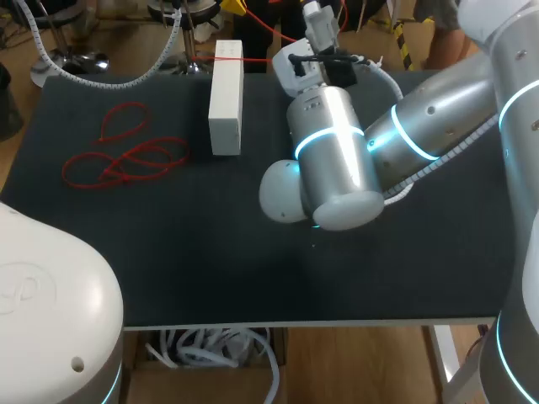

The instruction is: Grab the tape and strap the tape.

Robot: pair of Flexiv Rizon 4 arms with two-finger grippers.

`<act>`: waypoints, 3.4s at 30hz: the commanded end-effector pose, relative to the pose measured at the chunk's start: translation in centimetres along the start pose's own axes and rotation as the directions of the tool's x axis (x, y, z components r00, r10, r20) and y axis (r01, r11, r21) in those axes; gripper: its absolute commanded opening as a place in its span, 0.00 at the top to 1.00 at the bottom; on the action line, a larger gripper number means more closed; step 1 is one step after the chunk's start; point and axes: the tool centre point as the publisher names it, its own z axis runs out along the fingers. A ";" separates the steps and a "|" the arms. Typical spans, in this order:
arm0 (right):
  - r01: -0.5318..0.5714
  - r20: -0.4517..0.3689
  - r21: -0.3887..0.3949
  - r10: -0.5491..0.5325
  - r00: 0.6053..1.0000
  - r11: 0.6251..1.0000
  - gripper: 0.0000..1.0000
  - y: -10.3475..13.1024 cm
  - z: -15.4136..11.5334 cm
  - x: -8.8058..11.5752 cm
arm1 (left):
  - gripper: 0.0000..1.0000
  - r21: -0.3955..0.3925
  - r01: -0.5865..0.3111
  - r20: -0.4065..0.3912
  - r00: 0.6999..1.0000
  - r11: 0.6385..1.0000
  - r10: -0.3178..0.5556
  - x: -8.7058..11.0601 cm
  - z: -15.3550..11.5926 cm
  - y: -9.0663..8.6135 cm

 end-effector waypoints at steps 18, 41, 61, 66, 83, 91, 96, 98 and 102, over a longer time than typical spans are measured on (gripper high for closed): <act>0.037 -0.019 0.039 -0.036 0.999 0.999 1.00 4.5 1.6 0.4 | 1.00 -0.004 0.001 -0.001 1.000 1.000 -0.001 0.0 -0.1 -0.1; -0.019 -0.066 0.014 0.020 0.998 1.000 1.00 3.3 2.0 -0.1 | 1.00 -0.004 0.001 -0.001 1.000 1.000 -0.001 0.0 -0.1 -0.1; -0.007 -0.061 0.015 0.008 0.998 1.000 1.00 3.7 1.6 0.1 | 1.00 -0.004 0.001 -0.001 1.000 1.000 -0.001 0.0 -0.1 -0.1; -0.003 -0.059 0.017 0.004 0.998 1.000 1.00 3.9 1.7 0.1 | 1.00 -0.004 0.001 -0.001 1.000 1.000 -0.001 0.0 -0.1 -0.1; 0.006 -0.051 0.009 -0.005 0.999 1.000 1.00 3.6 1.4 0.3 | 1.00 -0.004 0.001 -0.001 1.000 1.000 -0.001 0.0 -0.1 -0.1; 0.008 -0.053 0.024 -0.007 0.999 1.000 1.00 3.9 1.7 0.4 | 1.00 -0.004 0.001 -0.001 1.000 1.000 -0.001 0.0 -0.1 -0.1; 0.004 -0.060 0.032 -0.002 0.998 0.999 1.00 4.1 1.9 0.2 | 1.00 -0.004 0.001 -0.001 1.000 1.000 -0.001 0.0 -0.1 -0.1; 0.003 -0.062 0.033 -0.001 0.998 0.999 1.00 4.1 2.0 0.2 | 1.00 -0.004 0.001 -0.001 1.000 1.000 -0.001 0.0 -0.1 -0.1; 0.010 -0.061 0.031 -0.008 0.998 0.999 1.00 4.3 2.0 0.3 | 1.00 -0.004 0.001 -0.001 1.000 1.000 -0.001 0.0 -0.1 -0.1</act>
